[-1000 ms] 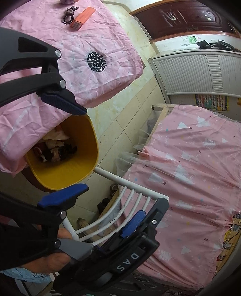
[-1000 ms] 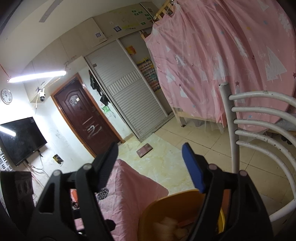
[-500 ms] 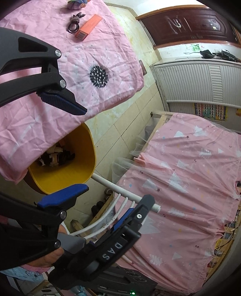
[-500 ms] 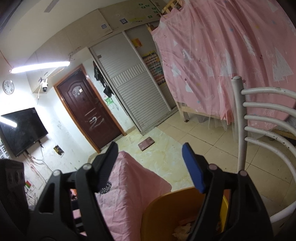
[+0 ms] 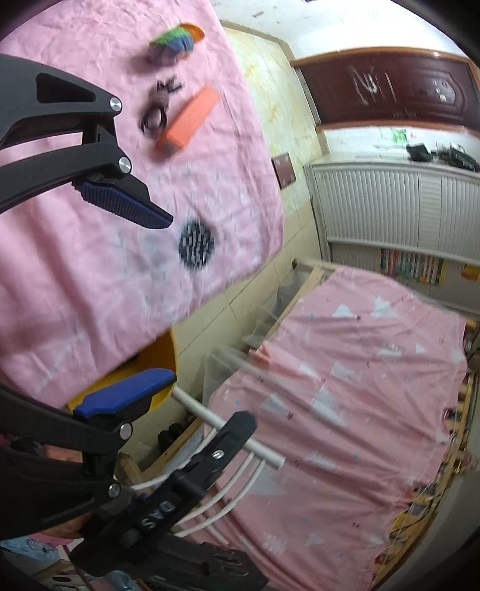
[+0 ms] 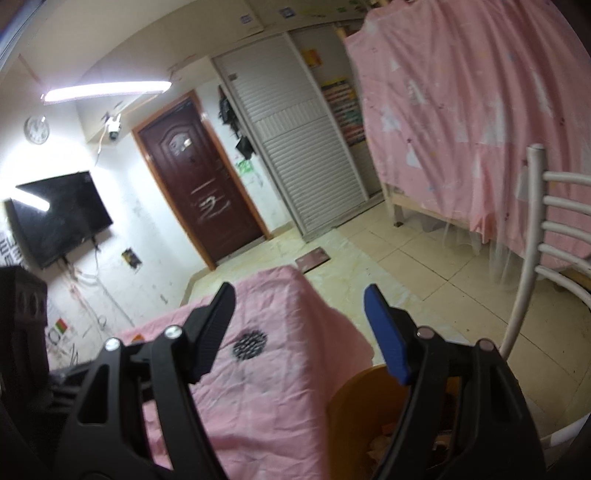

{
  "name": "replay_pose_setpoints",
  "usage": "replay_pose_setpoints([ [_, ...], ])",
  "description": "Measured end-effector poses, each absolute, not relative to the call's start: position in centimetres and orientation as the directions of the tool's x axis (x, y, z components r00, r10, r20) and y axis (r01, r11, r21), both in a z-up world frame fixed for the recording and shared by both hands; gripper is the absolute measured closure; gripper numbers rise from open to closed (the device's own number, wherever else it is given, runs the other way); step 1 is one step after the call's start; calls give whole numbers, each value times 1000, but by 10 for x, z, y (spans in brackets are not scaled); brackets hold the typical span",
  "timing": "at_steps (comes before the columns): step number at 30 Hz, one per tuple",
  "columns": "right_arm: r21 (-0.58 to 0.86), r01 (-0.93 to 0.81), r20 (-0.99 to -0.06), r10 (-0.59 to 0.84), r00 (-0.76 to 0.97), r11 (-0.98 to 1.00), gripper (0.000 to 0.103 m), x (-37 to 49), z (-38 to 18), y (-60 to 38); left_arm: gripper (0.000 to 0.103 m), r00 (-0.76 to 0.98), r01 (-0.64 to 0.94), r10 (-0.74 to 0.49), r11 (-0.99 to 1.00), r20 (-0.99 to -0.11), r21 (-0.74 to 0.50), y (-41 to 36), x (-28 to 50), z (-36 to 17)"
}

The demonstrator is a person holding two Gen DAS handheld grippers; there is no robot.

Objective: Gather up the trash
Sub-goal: 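Move both tools back over the remaining items on the bed, then grasp the green-blue knit hat with the left tool while the right tool grasps the orange box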

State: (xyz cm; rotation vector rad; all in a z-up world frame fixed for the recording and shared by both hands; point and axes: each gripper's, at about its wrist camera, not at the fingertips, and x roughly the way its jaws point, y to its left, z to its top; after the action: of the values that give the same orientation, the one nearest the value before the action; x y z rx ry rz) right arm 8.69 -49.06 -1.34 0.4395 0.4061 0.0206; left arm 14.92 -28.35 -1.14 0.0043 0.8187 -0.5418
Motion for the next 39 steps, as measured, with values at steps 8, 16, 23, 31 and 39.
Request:
replay_pose_setpoints([
  [8,381,33,-395,130,909,924,27,96,-14,-459,31,603,381,-399,905,-691,-191,-237,167,-8],
  [16,348,-28,-438,189,879,937,27,118,-19,-422,31,651,260,-298,952,-698,-163,-186,191,-9],
  [23,321,-97,-476,249,844,942,27,140,-26,-388,26,657,191,-242,970,-714,-153,-148,211,-11],
  [31,249,-210,-518,313,796,946,27,168,-17,-346,25,636,82,-154,988,-757,-132,-108,233,-26],
  [39,206,-276,-578,344,740,939,27,201,-24,-312,25,567,-48,-101,987,-817,-155,-86,257,-50],
])
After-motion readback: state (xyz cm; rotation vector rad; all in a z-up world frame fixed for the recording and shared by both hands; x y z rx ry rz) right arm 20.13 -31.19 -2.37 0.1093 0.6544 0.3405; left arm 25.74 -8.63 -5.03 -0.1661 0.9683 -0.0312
